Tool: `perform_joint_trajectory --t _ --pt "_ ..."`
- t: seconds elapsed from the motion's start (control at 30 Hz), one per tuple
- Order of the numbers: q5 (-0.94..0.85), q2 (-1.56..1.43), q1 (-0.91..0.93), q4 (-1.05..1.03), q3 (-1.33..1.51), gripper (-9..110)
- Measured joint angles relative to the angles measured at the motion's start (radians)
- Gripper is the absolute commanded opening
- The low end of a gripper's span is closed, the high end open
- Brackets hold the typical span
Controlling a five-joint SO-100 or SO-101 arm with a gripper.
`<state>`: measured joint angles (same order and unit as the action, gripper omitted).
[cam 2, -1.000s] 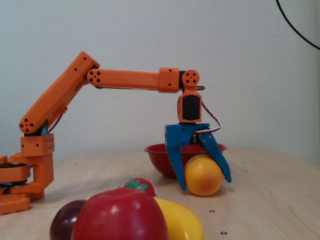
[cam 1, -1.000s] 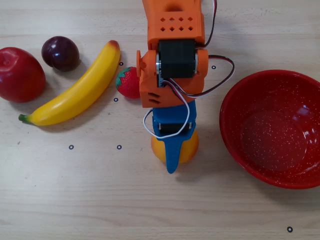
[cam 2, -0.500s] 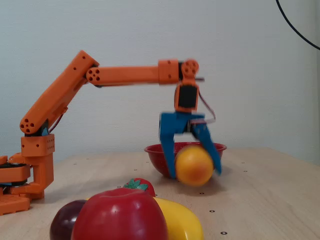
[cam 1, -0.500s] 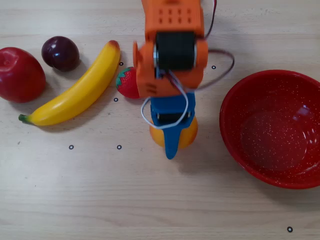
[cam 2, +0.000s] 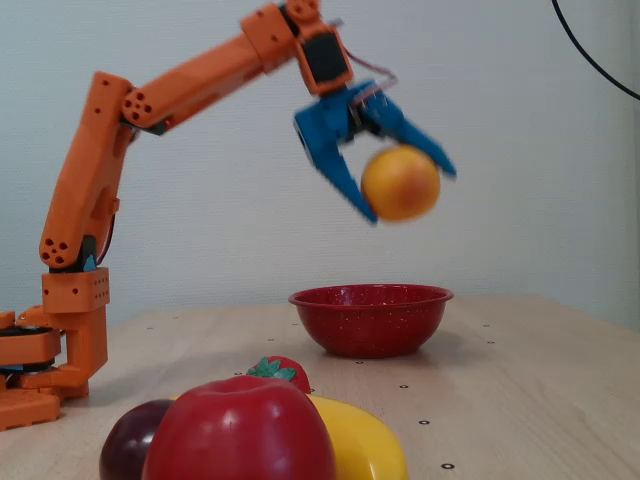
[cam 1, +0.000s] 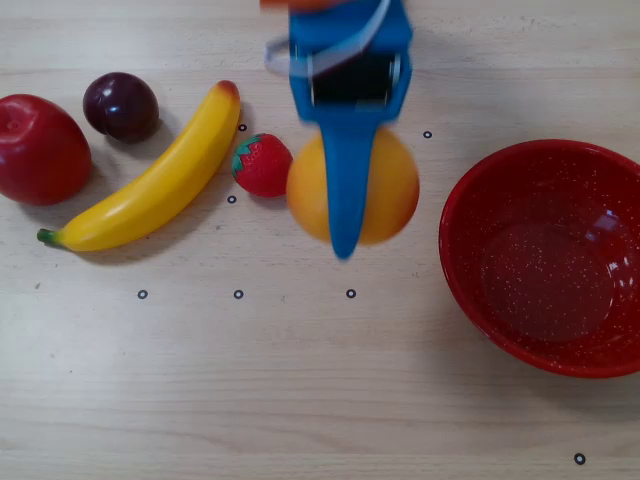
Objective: Put the peach in the red bowl.
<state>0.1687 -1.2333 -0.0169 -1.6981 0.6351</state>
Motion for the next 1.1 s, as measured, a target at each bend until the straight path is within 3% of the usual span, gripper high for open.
perform_joint_trajectory --t 0.23,0.57,0.77,1.1 --pt "-0.1 -0.288 0.192 0.137 0.295 0" --pt "-0.137 -0.316 0.437 0.239 0.509 0" --pt "-0.135 -0.132 0.488 0.239 0.509 9" --pt "-0.135 0.121 0.495 0.316 0.505 9"
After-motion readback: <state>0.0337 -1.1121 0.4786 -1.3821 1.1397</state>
